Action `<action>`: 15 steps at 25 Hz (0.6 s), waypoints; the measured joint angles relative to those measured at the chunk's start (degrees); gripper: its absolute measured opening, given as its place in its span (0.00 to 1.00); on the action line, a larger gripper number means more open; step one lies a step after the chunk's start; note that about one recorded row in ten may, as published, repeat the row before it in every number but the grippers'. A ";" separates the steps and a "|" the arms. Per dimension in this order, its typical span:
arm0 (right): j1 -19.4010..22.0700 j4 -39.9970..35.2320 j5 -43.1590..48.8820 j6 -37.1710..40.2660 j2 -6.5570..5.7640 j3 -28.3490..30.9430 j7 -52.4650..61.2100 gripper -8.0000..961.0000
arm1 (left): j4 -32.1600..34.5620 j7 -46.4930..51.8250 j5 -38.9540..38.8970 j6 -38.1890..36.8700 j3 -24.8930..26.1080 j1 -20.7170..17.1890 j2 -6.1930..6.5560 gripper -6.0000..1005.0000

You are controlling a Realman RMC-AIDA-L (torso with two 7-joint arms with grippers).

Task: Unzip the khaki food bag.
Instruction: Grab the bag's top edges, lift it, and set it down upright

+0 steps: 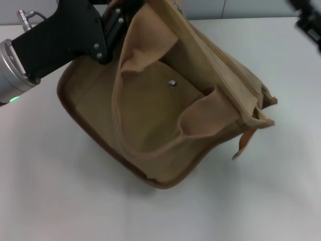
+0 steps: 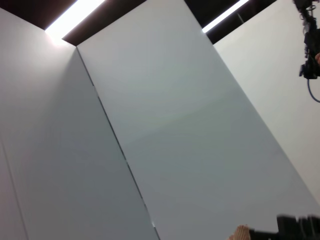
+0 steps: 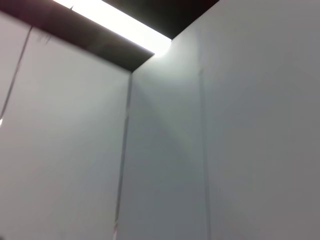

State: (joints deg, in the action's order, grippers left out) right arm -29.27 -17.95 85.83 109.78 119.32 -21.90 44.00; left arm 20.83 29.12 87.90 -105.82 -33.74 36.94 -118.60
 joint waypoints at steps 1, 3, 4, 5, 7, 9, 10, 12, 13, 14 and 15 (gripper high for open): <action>-0.04 -0.26 0.01 -0.81 0.05 -1.91 -1.42 0.82 | 0.04 -0.20 0.00 -0.03 -0.33 0.01 -0.03 0.05; -0.39 0.00 0.01 -3.38 0.15 -4.60 -4.34 0.82 | 0.05 -0.51 -0.01 -0.04 -1.25 0.01 -0.13 0.05; -0.93 1.05 -0.08 -6.07 0.22 -6.79 -7.17 0.82 | 0.05 -0.51 -0.01 -0.04 -1.25 0.01 -0.13 0.05; -0.93 1.05 -0.08 -6.07 0.22 -6.79 -7.17 0.82 | 0.07 -0.63 -0.04 -0.02 -2.13 0.03 -0.18 0.05; -2.18 3.50 -0.16 -8.54 0.29 -8.87 -11.56 0.82 | -0.08 -0.87 -0.04 0.03 -2.29 0.04 -0.25 0.05; -2.59 4.15 -0.16 -8.96 0.32 -9.21 -12.90 0.82 | -0.21 -0.96 -0.04 0.01 -2.31 0.05 -0.28 0.05; -3.13 5.12 -0.13 -9.58 0.37 -9.63 -14.45 0.82 | -0.30 -1.04 -0.04 -0.01 -2.33 0.05 -0.28 0.05; -4.26 7.23 -0.04 -11.03 0.44 -11.50 -19.07 0.82 | -0.40 -1.13 -0.04 -0.04 -2.80 0.06 -0.30 0.05; -4.26 7.23 -0.04 -11.03 0.44 -11.50 -19.07 0.82 | -0.40 -1.13 -0.04 -0.04 -2.80 0.06 -0.30 0.05; -4.50 8.18 -0.09 -11.61 0.49 -12.23 -21.22 0.82 | -0.41 -1.14 -0.05 -0.04 -3.00 0.06 -0.30 0.05; -4.65 8.83 -0.17 -11.94 0.50 -12.42 -22.69 0.82 | -0.41 -1.14 -0.04 -0.04 -3.24 0.06 -0.31 0.05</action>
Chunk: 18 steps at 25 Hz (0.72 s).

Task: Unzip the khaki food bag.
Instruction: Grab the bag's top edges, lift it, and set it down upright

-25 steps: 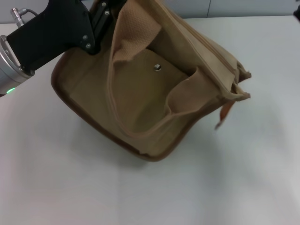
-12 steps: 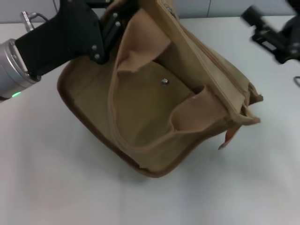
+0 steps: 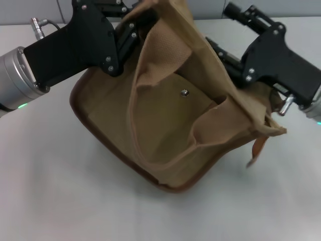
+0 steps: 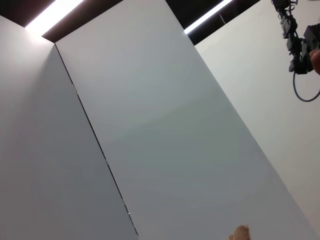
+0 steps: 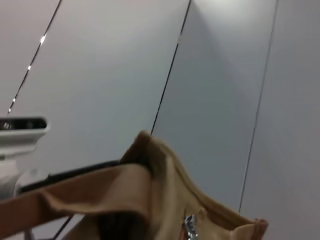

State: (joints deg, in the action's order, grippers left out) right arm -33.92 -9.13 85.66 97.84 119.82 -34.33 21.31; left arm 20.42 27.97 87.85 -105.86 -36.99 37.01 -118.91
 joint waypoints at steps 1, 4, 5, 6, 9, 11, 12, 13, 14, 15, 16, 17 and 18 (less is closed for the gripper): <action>-0.17 0.87 -0.08 -0.34 0.02 -0.15 -1.86 0.82 | 0.00 -0.01 0.00 0.00 -0.12 0.01 0.00 0.05; -0.47 3.02 -0.13 -0.62 0.06 -0.22 -8.46 0.64 | -0.01 -0.05 0.00 0.00 -0.31 0.17 -0.02 0.05; -0.56 3.54 -0.11 -0.80 0.07 -0.27 -10.17 0.64 | -0.02 -0.07 0.00 0.01 -0.32 0.24 -0.04 0.05; -0.67 4.14 -0.04 -1.14 0.07 -0.34 -12.13 0.64 | -0.04 -0.09 0.00 0.02 -0.38 0.33 -0.05 0.05; -1.38 5.80 0.08 -2.34 0.07 -0.85 -16.20 0.64 | -0.16 -0.11 0.00 0.03 -0.73 0.69 -0.08 0.05; -1.55 6.12 0.10 -2.44 0.07 -1.06 -17.06 0.64 | -0.19 -0.12 0.00 0.03 -1.10 0.86 -0.09 0.05; -1.88 6.74 0.07 -2.54 0.07 -1.28 -18.50 0.64 | -0.19 -0.12 0.00 0.05 -1.56 0.98 -0.09 0.05; -1.88 6.74 0.07 -2.54 0.07 -1.28 -18.50 0.64 | -0.19 -0.12 0.00 0.05 -1.56 0.98 -0.09 0.05; -2.07 7.05 0.02 -2.63 0.07 -1.22 -19.00 0.64 | -0.20 -0.12 0.00 0.06 -1.78 1.02 -0.13 0.05; -2.20 7.27 -0.04 -2.70 0.07 -1.13 -19.31 0.64 | -0.20 -0.12 0.00 0.07 -1.82 1.04 -0.15 0.05; -2.36 7.54 -0.20 -2.71 0.07 -0.91 -19.60 0.64 | -0.20 -0.12 0.00 0.07 -1.82 1.04 -0.15 0.05; -2.48 8.05 -0.55 -2.51 0.07 -0.30 -20.19 0.64 | -0.24 -0.12 0.00 0.07 -1.84 1.05 -0.18 0.05; -2.48 8.05 -0.55 -2.51 0.07 -0.30 -20.19 0.64 | -0.24 -0.12 0.00 0.07 -1.84 1.05 -0.18 0.05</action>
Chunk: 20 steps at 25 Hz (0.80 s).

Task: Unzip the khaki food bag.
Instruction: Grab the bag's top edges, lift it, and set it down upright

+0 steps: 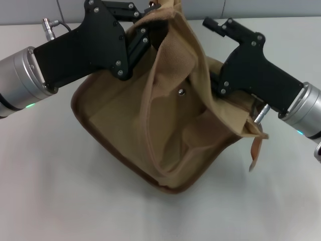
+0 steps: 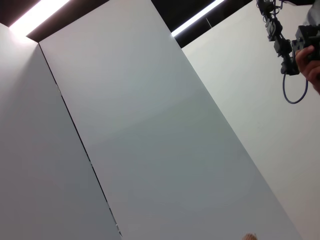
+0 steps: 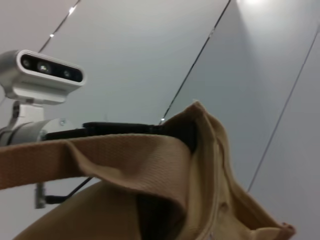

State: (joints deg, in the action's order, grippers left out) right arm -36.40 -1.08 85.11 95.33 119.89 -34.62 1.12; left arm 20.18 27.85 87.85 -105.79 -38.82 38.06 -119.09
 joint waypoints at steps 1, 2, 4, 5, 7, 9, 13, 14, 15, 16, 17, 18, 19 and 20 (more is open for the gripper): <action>-0.09 1.26 -0.39 0.57 0.00 1.28 -1.43 0.64 | -0.02 0.00 -0.01 0.00 -0.01 0.01 0.00 0.05; -0.09 1.26 -0.39 0.57 0.00 1.28 -1.43 0.64 | -0.04 0.00 -0.01 0.00 -0.01 0.01 0.00 0.05; -0.22 2.49 -0.61 0.92 0.00 2.42 -3.28 0.63 | -0.05 0.00 -0.01 0.00 -0.03 0.01 0.00 0.05; -0.22 2.49 -0.61 0.92 0.00 2.42 -3.28 0.62 | -0.05 0.00 -0.01 0.00 -0.03 0.01 0.00 0.05; -0.39 2.88 -0.52 0.96 0.00 2.41 -3.62 0.61 | -0.06 0.00 -0.01 0.00 -0.03 0.00 0.01 0.05; -0.80 4.32 -0.40 0.98 -0.01 2.39 -6.01 0.60 | -0.06 0.01 -0.01 0.00 -0.03 0.04 0.01 0.05; -0.96 6.88 -0.40 1.23 -0.01 2.46 -11.39 0.59 | -0.06 0.01 0.00 0.00 -0.03 0.05 0.01 0.05; -1.14 8.25 -0.50 1.23 -0.01 2.51 -13.92 0.58 | -0.06 0.01 0.00 0.00 -0.03 0.07 0.01 0.05; -1.14 8.25 -0.50 1.23 -0.01 2.51 -13.92 0.58 | -0.06 0.01 0.00 0.00 -0.03 0.07 0.01 0.05; -1.22 8.62 -0.51 1.22 -0.01 2.76 -14.56 0.57 | -0.06 0.01 0.00 0.00 -0.03 0.10 0.01 0.05; -1.24 8.87 -0.50 1.21 0.00 3.24 -14.70 0.57 | -0.06 0.01 0.00 -0.01 -0.02 0.11 0.01 0.05; -1.29 9.12 -0.46 1.21 0.00 3.82 -14.84 0.56 | -0.06 0.01 0.00 -0.02 -0.02 0.11 0.00 0.05; -1.37 9.66 -0.31 1.20 0.00 5.27 -15.40 0.55 | -0.05 0.01 0.00 -0.08 -0.02 0.11 0.00 0.05; -1.37 9.66 -0.31 1.20 0.00 5.27 -15.40 0.54 | -0.05 0.01 0.00 -0.08 -0.02 0.11 0.00 0.05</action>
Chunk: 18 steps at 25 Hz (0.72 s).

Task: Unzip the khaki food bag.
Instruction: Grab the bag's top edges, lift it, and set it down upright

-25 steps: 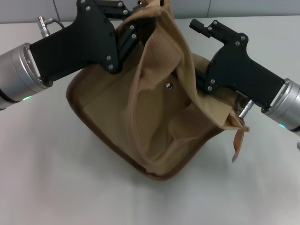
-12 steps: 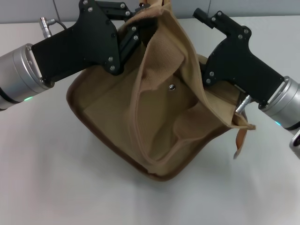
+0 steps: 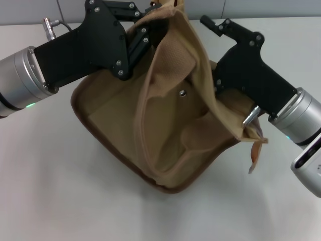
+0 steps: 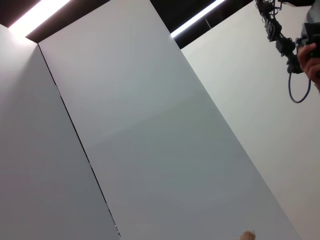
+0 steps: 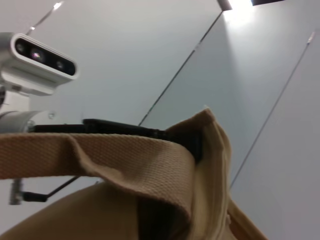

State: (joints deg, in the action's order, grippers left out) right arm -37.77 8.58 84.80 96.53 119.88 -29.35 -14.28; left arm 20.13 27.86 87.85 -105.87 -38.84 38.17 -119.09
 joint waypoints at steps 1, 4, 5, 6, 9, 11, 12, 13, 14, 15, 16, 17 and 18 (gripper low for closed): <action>-0.05 0.18 0.04 0.00 0.00 0.58 -0.34 0.52 | 0.00 0.00 0.00 -0.02 0.00 0.01 0.00 0.05; -0.21 0.32 0.17 -0.01 0.00 1.01 -0.76 0.48 | 0.00 0.00 0.02 -0.13 0.00 0.09 0.00 0.05; -0.21 0.32 0.17 -0.01 0.00 1.01 -0.76 0.47 | 0.00 0.00 0.02 -0.13 0.00 0.09 0.00 0.05; -0.28 0.32 0.18 -0.04 0.00 1.01 -0.97 0.46 | 0.00 0.00 0.03 -0.16 0.00 0.09 0.00 0.05; -0.53 0.93 0.22 -0.21 0.00 0.76 -3.46 0.43 | 0.00 0.00 0.05 -0.19 0.00 0.11 0.00 0.05; -0.60 1.15 0.23 -0.25 0.00 0.58 -4.16 0.42 | 0.00 0.00 0.06 -0.20 -0.01 0.16 0.00 0.05; -0.65 1.35 0.27 -0.31 0.00 0.38 -4.75 0.41 | 0.00 0.00 0.06 -0.20 -0.01 0.15 0.00 0.05; -0.65 1.39 0.55 -0.33 0.00 0.34 -5.00 0.41 | 0.00 0.00 0.07 -0.20 -0.01 0.16 0.00 0.05; -0.63 1.35 1.85 -0.36 -0.01 0.43 -5.21 0.41 | 0.00 0.00 0.07 -0.21 -0.01 0.16 0.00 0.05; -0.63 1.35 1.85 -0.36 -0.01 0.43 -5.21 0.41 | 0.00 0.00 0.07 -0.21 -0.01 0.16 0.00 0.05; -0.58 1.25 2.58 -0.36 -0.01 0.59 -5.24 0.41 | 0.00 0.00 0.07 -0.21 -0.01 0.16 0.00 0.05; -0.54 1.19 3.13 -0.36 0.00 0.74 -5.24 0.41 | 0.00 0.00 0.08 -0.21 -0.01 0.16 0.00 0.05; -0.55 1.19 3.30 -0.42 -0.01 0.87 -5.25 0.41 | 0.00 0.00 0.07 -0.21 -0.01 0.15 0.00 0.05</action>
State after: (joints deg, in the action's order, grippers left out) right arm -38.32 9.77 88.10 96.11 119.88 -28.48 -19.53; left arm 20.12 27.86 87.93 -106.08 -38.85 38.32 -119.09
